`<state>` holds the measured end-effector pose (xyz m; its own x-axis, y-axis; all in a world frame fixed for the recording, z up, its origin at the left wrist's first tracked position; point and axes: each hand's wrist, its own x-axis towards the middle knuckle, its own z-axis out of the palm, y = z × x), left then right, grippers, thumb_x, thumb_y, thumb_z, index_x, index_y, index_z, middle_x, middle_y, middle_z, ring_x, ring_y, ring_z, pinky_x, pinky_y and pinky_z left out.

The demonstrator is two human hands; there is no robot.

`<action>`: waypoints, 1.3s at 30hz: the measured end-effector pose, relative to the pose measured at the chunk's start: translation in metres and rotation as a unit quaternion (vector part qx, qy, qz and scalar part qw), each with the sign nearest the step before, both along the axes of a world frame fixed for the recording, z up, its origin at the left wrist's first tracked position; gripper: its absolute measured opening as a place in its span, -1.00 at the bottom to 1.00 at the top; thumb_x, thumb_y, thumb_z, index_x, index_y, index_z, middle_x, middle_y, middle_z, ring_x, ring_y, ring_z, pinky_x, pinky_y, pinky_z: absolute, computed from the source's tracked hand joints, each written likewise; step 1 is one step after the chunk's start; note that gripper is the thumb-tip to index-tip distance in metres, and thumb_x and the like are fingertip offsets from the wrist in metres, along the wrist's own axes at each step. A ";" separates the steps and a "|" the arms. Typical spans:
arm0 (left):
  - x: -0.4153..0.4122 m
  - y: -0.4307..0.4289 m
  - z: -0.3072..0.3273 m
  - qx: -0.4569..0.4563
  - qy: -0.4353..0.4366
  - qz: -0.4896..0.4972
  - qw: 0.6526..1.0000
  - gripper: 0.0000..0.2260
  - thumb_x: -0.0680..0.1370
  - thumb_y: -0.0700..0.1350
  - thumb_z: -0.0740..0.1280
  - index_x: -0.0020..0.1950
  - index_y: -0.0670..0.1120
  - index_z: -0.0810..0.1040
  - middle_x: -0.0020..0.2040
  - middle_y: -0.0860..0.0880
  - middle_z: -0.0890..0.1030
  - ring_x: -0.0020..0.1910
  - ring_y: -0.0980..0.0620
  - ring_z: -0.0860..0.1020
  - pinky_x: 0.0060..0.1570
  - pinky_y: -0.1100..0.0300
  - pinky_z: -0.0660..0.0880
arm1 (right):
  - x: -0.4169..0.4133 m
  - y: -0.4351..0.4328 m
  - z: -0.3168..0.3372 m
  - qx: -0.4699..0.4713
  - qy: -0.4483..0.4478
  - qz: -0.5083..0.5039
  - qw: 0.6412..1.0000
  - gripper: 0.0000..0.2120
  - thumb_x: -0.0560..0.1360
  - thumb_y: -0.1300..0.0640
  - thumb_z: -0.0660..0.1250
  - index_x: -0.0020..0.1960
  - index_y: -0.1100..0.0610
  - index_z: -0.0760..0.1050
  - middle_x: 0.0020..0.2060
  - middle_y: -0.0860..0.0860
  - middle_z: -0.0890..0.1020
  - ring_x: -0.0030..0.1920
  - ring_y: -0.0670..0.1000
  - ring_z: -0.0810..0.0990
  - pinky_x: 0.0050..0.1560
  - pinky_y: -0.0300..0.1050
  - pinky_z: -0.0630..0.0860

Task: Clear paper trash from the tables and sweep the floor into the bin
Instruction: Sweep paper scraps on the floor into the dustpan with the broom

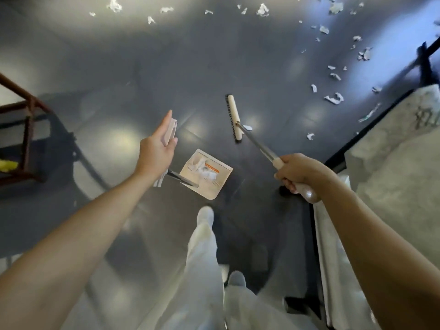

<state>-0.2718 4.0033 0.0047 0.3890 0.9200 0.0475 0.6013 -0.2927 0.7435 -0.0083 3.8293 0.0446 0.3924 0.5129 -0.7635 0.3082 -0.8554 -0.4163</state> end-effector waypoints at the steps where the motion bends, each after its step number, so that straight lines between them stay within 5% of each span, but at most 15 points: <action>1: 0.015 0.022 0.000 -0.001 0.000 0.004 1.000 -0.45 0.56 -0.20 0.29 0.51 0.12 0.24 0.37 0.09 0.44 0.12 0.19 0.49 0.04 0.65 0.22 | 0.011 0.019 -0.005 0.003 -0.008 -0.014 1.000 -0.85 0.49 0.35 0.26 0.05 0.33 0.49 -0.51 0.13 0.45 -0.59 0.04 0.39 -0.47 -0.14 0.40; 6: 0.092 0.136 -0.004 -0.019 -0.015 -0.021 0.999 -0.45 0.57 -0.22 0.27 0.51 0.11 0.23 0.39 0.04 0.44 0.18 -0.18 0.55 0.19 0.01 0.49 | 0.070 0.107 -0.031 -0.006 -0.053 -0.068 0.996 -0.82 0.54 0.24 0.16 0.06 0.27 0.48 -0.38 0.13 0.53 -0.44 0.08 0.46 -0.43 -0.14 0.42; 9: 0.137 0.193 -0.006 -0.029 0.001 -0.082 0.996 -0.44 0.57 -0.25 0.26 0.51 0.12 0.22 0.43 0.05 0.40 0.12 -0.30 0.56 0.12 -0.14 0.52 | 0.104 0.151 -0.046 -0.018 -0.069 -0.089 0.994 -0.79 0.52 0.26 0.14 0.12 0.21 0.45 -0.30 0.14 0.54 -0.43 0.06 0.46 -0.52 -0.21 0.37; 13: 0.185 0.255 -0.016 -0.035 0.025 -0.147 0.988 -0.45 0.57 -0.26 0.26 0.52 0.05 0.23 0.41 0.00 0.41 0.25 -0.16 0.52 0.22 0.19 0.42 | 0.135 0.195 -0.058 -0.055 -0.067 -0.071 0.994 -0.72 0.47 0.33 0.13 0.14 0.22 0.46 -0.20 0.18 0.54 -0.34 0.09 0.47 -0.45 -0.17 0.40; 16: 0.209 0.283 -0.025 -0.043 0.072 -0.177 0.981 -0.45 0.58 -0.22 0.27 0.52 0.06 0.21 0.36 -0.05 0.48 0.21 -0.16 0.53 0.17 0.18 0.41 | 0.147 0.211 -0.060 -0.099 -0.048 -0.015 0.994 -0.70 0.49 0.32 0.10 0.19 0.23 0.42 -0.18 0.15 0.52 -0.33 0.07 0.46 -0.50 -0.21 0.36; 22: 0.246 0.312 -0.029 -0.036 0.060 -0.172 0.983 -0.47 0.57 -0.22 0.28 0.51 0.06 0.26 0.36 -0.01 0.47 0.29 -0.05 0.48 0.14 0.42 0.29 | 0.145 0.223 -0.055 -0.155 0.055 0.027 0.986 -0.61 0.44 0.28 0.26 0.25 0.07 0.40 -0.40 0.08 0.52 -0.57 -0.03 0.40 -0.48 -0.22 0.39; 24: 0.258 0.311 -0.027 -0.044 0.054 -0.182 0.981 -0.47 0.56 -0.22 0.29 0.50 0.08 0.28 0.36 0.00 0.48 0.22 -0.10 0.53 0.21 0.28 0.39 | 0.149 0.218 -0.045 -0.167 0.092 0.028 0.981 -0.45 0.46 0.30 0.27 0.38 -0.05 0.32 -0.45 0.06 0.50 -0.59 -0.05 0.39 -0.52 -0.24 0.40; 27: 0.277 0.311 -0.020 -0.058 0.062 -0.198 0.976 -0.47 0.56 -0.20 0.29 0.48 0.14 0.29 0.28 -0.05 0.55 -0.17 -0.23 0.60 -0.03 -0.06 0.56 | 0.170 0.202 -0.024 -0.155 0.093 0.039 0.983 -0.31 0.46 0.34 0.23 0.46 -0.17 0.21 -0.54 0.04 0.49 -0.62 -0.04 0.39 -0.55 -0.25 0.40; 31: 0.302 0.314 -0.020 -0.069 0.050 -0.219 0.972 -0.47 0.55 -0.19 0.30 0.45 0.21 0.32 0.15 0.13 0.53 -0.31 -0.08 0.49 -0.05 -0.03 0.57 | 0.192 0.176 0.000 -0.121 0.080 -0.017 0.989 -0.31 0.42 0.32 0.29 0.43 -0.18 0.25 -0.48 0.07 0.53 -0.56 0.00 0.42 -0.55 -0.23 0.41; 34: 0.341 0.309 -0.023 -0.062 0.037 -0.247 0.966 -0.47 0.55 -0.18 0.31 0.43 0.25 0.32 0.17 0.14 0.57 -0.21 -0.02 0.53 -0.02 0.19 0.51 | 0.200 0.158 0.006 -0.093 0.067 -0.087 0.990 -0.32 0.44 0.30 0.29 0.43 -0.20 0.25 -0.41 0.08 0.53 -0.57 -0.04 0.42 -0.55 -0.24 0.41; 39: 0.418 0.301 -0.025 -0.050 0.024 -0.307 0.950 -0.46 0.54 -0.16 0.33 0.42 0.28 0.33 0.25 0.16 0.54 0.13 0.15 0.52 0.05 0.52 0.32 | 0.230 0.146 0.008 -0.063 -0.012 -0.169 0.983 -0.67 0.50 0.22 0.16 0.23 -0.02 0.38 -0.39 0.12 0.53 -0.49 0.07 0.47 -0.46 -0.12 0.45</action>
<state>0.1462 4.3044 -0.0200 0.8531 0.5183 -0.0598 0.3745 -0.5286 0.7618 0.2214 3.9748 0.0522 0.5425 0.2511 -0.8017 0.0048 -0.9552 -0.2960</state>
